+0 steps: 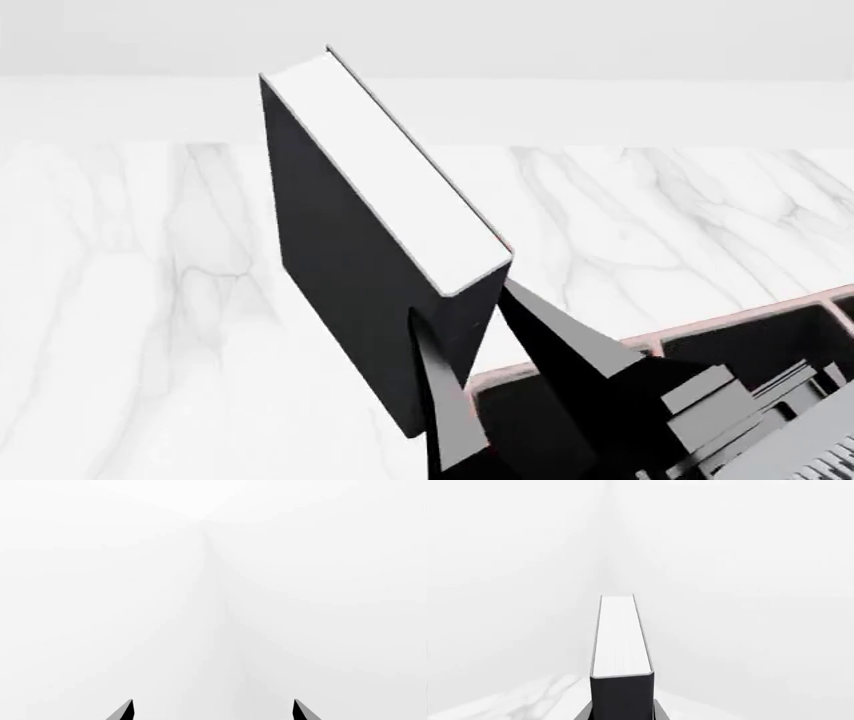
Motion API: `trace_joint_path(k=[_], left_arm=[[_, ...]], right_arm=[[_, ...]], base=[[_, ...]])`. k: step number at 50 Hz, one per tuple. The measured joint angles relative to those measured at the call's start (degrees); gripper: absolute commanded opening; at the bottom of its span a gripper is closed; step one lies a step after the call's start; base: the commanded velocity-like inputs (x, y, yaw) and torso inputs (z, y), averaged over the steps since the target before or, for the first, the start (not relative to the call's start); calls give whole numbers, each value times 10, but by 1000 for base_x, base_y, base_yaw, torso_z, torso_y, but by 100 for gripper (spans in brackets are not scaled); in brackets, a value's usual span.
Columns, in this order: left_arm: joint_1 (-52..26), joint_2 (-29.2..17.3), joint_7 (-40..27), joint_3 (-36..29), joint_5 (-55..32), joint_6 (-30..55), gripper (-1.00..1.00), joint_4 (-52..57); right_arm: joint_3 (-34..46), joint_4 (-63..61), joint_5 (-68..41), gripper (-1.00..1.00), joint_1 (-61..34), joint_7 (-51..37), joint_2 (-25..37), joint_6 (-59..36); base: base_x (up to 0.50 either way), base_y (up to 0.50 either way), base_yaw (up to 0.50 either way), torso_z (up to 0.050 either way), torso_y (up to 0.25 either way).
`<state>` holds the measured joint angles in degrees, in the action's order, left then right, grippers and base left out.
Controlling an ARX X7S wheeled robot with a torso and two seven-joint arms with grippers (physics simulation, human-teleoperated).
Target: Pick up the book and place it in the left compartment of the caddy.
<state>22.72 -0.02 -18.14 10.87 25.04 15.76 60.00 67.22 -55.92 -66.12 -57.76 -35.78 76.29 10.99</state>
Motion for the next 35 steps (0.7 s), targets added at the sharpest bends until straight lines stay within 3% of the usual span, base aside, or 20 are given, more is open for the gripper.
trace_joint_path(k=[35], left_arm=[[4, 0, -3, 6, -4, -4, 100, 0]], right_arm=[[54, 111, 42, -100, 196, -8, 105, 208]], base=[[0, 0, 0, 0, 1]])
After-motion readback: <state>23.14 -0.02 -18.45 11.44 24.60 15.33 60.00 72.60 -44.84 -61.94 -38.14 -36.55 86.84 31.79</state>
